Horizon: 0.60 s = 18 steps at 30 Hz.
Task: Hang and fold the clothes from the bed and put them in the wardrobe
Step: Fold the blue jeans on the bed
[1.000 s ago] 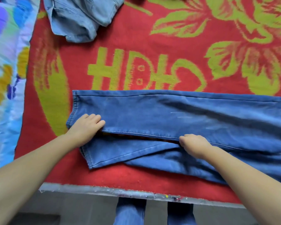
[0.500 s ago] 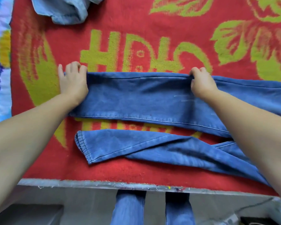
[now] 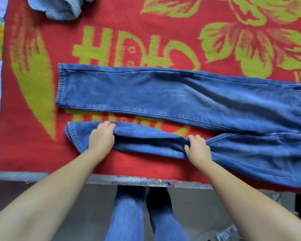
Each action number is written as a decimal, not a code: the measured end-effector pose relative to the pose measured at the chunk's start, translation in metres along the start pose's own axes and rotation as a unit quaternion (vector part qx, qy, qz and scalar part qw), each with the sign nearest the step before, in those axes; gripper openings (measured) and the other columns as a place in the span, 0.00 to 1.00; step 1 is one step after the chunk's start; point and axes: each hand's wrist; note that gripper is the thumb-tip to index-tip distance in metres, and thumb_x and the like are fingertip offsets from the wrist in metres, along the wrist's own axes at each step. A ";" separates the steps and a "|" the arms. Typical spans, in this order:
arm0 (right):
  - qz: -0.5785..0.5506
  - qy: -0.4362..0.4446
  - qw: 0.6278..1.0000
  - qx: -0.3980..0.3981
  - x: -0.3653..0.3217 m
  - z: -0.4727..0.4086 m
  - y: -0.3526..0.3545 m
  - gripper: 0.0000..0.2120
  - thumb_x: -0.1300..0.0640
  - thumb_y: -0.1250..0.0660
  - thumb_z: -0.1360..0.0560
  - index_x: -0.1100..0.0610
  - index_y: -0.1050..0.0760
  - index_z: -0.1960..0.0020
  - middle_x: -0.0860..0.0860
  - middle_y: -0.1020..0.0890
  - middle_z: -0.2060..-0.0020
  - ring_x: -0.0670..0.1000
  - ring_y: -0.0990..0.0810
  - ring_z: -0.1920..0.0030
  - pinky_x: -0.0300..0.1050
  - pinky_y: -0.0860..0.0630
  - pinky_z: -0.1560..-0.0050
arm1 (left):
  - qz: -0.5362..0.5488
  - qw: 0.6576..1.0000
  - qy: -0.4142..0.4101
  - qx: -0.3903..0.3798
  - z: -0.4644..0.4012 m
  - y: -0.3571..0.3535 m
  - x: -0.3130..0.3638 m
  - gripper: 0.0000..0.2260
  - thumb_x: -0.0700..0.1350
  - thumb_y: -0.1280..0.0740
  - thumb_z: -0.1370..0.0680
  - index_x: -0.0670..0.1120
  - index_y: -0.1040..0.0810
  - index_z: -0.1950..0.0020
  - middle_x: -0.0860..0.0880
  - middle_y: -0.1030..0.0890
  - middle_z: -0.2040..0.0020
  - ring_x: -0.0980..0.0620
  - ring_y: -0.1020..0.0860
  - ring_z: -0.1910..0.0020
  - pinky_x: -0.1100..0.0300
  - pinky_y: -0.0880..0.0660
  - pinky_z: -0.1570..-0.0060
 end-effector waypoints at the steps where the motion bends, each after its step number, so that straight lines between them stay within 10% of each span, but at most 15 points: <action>1: -0.052 0.025 0.997 0.050 -0.001 0.003 0.003 0.10 0.60 0.35 0.26 0.60 0.27 0.46 0.58 0.27 0.48 0.62 0.28 0.45 0.56 0.27 0.49 | 0.032 0.999 0.004 0.022 -0.005 0.015 0.001 0.14 0.37 0.38 0.29 0.40 0.21 0.45 0.38 0.22 0.50 0.36 0.23 0.48 0.42 0.24 0.55; 6: -0.149 0.201 0.958 0.140 0.010 0.043 0.026 0.11 0.62 0.32 0.34 0.56 0.27 0.52 0.53 0.25 0.57 0.56 0.26 0.56 0.48 0.28 0.63 | 0.017 0.947 -0.248 0.203 0.006 0.094 -0.014 0.13 0.41 0.41 0.29 0.40 0.18 0.54 0.43 0.18 0.57 0.40 0.22 0.58 0.49 0.27 0.56; 10: -0.042 0.310 0.946 -0.085 0.022 0.081 0.011 0.12 0.55 0.35 0.26 0.51 0.27 0.43 0.49 0.23 0.49 0.53 0.24 0.46 0.48 0.28 0.54 | -0.087 0.913 -0.348 0.193 0.068 0.083 -0.043 0.13 0.39 0.40 0.25 0.45 0.16 0.53 0.47 0.17 0.54 0.46 0.24 0.51 0.49 0.30 0.46; 13: -0.026 0.293 0.940 -0.172 0.026 0.083 -0.009 0.15 0.50 0.39 0.21 0.50 0.27 0.36 0.47 0.24 0.40 0.50 0.26 0.39 0.45 0.29 0.44 | -0.161 0.938 -0.300 0.072 0.104 0.028 -0.072 0.16 0.40 0.40 0.33 0.46 0.16 0.51 0.46 0.17 0.52 0.45 0.19 0.54 0.52 0.32 0.49; 18: -0.094 0.157 0.983 -0.020 0.017 0.026 -0.008 0.22 0.62 0.43 0.22 0.52 0.34 0.28 0.47 0.33 0.29 0.55 0.25 0.39 0.50 0.26 0.47 | -0.105 0.987 -0.111 -0.051 0.076 -0.009 -0.050 0.14 0.33 0.34 0.35 0.42 0.17 0.52 0.43 0.20 0.59 0.39 0.20 0.61 0.49 0.24 0.67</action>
Point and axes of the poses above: each hand's wrist, its own z-axis away from the middle knuckle, its own y-axis out of the back of the hand, x = y × z
